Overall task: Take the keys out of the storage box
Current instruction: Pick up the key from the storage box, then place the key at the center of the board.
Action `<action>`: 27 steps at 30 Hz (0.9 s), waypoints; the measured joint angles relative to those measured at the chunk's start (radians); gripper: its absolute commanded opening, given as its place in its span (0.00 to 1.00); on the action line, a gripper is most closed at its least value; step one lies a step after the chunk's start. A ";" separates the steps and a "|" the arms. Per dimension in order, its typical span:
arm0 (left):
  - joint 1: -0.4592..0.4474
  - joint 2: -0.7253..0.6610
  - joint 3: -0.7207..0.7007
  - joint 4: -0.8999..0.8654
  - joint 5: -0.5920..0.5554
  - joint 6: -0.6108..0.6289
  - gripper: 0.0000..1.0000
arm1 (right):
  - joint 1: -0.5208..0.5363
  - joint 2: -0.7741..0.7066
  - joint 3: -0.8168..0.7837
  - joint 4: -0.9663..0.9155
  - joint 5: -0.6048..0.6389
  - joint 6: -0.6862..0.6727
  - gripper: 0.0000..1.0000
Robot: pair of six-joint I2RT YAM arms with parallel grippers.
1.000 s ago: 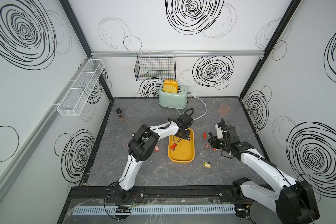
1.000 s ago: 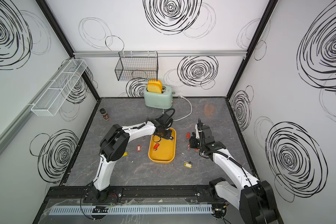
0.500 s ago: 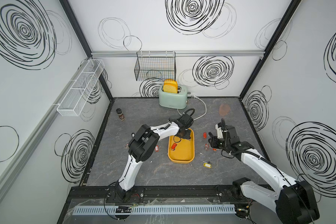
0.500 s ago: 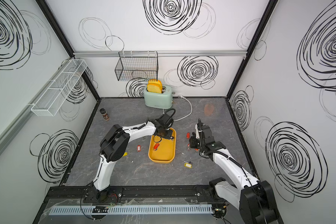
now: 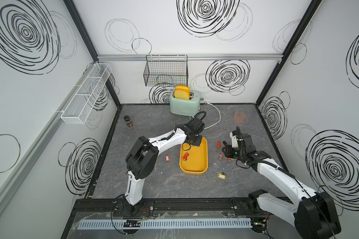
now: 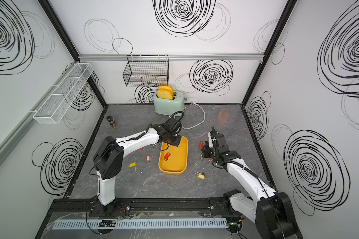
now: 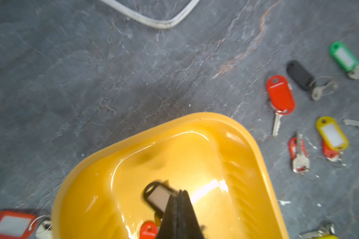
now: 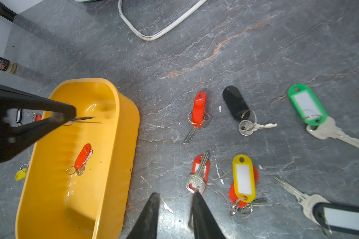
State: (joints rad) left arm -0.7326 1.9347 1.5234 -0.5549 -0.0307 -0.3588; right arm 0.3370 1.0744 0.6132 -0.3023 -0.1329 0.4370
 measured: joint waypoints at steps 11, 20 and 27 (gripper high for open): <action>0.017 -0.327 -0.188 -0.074 -0.071 -0.016 0.00 | 0.038 0.037 0.003 0.030 -0.018 0.000 0.31; 0.196 -0.639 -0.453 -0.150 -0.164 -0.097 0.00 | 0.100 0.093 0.021 0.053 -0.018 0.000 0.31; 0.459 -0.754 -0.673 -0.164 -0.193 -0.196 0.00 | 0.112 0.114 0.030 0.072 -0.017 0.000 0.31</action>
State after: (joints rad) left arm -0.2733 1.1809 0.8501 -0.7193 -0.2237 -0.5549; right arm 0.4492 1.1881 0.6434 -0.2298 -0.1501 0.4370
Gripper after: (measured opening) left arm 0.053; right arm 0.313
